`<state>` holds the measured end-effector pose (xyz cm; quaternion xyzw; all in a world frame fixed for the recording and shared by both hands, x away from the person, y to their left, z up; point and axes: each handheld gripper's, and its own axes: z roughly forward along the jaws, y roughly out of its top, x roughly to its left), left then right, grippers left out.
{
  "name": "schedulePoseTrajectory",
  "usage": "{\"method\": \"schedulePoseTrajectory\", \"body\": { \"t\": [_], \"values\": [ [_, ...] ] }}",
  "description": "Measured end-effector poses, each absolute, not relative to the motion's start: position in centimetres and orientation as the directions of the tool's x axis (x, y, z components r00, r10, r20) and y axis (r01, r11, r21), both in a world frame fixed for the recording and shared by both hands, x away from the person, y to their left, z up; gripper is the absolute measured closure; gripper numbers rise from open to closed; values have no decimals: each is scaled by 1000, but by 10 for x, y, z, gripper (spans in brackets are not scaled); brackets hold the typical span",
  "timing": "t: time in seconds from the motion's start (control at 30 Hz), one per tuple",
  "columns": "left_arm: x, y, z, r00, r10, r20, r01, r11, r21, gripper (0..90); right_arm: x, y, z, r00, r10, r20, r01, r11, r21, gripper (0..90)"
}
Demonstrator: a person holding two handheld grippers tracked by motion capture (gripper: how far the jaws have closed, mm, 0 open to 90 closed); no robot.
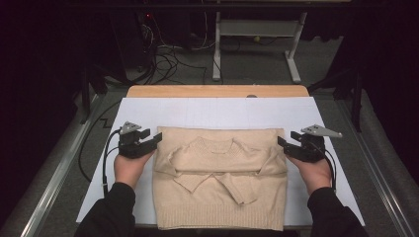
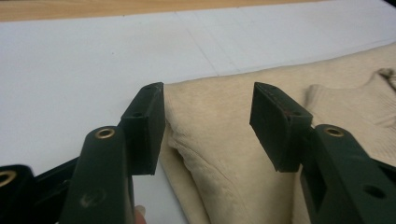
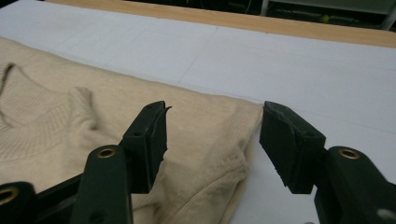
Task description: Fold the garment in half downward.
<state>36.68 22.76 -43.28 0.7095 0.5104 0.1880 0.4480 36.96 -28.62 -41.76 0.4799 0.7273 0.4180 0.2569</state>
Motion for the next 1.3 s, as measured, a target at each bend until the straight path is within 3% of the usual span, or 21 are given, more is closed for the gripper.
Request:
{"method": "schedulePoseTrajectory", "body": {
  "t": [0.1,0.6,0.9,1.17,1.3],
  "values": [
    [353,230,-437,421,879,-224,548,-50,835,447,357,-284,-417,-420,907,37,465,180,867,409],
    [303,225,-464,473,847,-243,521,-47,852,261,317,-281,-436,-472,881,41,423,186,887,370],
    [294,215,-456,520,828,-211,480,-78,874,261,316,-277,-448,-476,879,43,435,193,879,367],
    [306,189,-460,525,834,-169,504,-145,852,265,326,-271,-450,-472,881,38,453,206,867,384],
    [310,181,-462,524,839,-150,513,-170,842,347,337,-266,-448,-470,882,48,477,207,854,393]
  ]
}}
